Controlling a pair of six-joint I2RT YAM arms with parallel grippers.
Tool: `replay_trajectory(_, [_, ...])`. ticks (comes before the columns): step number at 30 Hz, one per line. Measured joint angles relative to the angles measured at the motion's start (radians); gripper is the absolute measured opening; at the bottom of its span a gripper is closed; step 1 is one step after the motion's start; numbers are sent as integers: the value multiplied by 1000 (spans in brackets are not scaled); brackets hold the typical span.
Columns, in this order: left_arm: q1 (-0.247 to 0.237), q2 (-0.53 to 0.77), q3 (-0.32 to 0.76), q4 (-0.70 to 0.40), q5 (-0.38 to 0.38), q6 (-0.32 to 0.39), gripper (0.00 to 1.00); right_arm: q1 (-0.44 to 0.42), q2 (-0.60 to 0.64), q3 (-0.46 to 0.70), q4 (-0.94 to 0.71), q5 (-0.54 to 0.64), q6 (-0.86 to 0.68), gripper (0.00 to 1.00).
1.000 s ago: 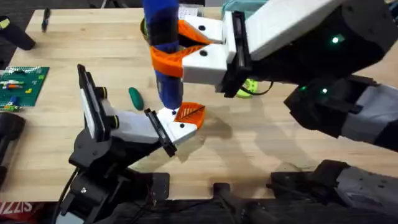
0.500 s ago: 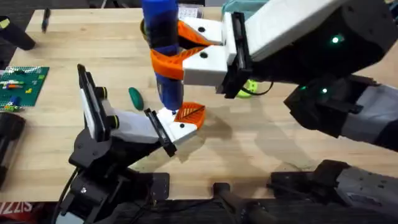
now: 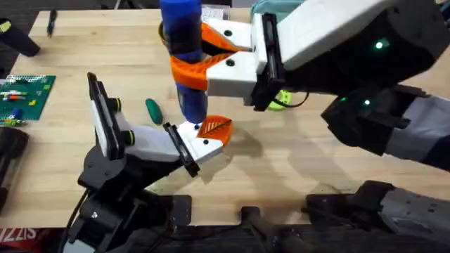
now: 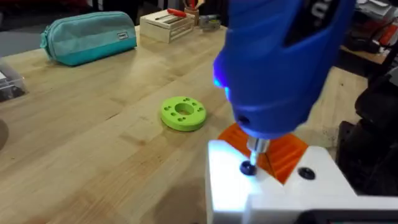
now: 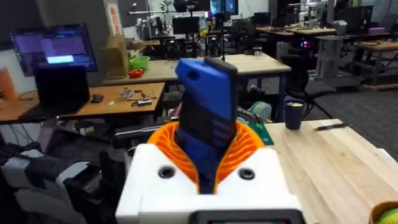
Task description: Pick up the gripper from the table and insert it into the empty holder that is missing its gripper. Then pick up a screw, insert it into the mounting hole, and use the screwdriver to tighten it. Finally, clean up the table by picking up the vegetable and placing it into the bucket.
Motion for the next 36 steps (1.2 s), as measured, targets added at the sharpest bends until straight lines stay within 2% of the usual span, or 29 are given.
replay_trajectory(36, [0, 0, 0, 0, 0, 0, 18, 18, 0, 0, 5, 5, -8, 97])
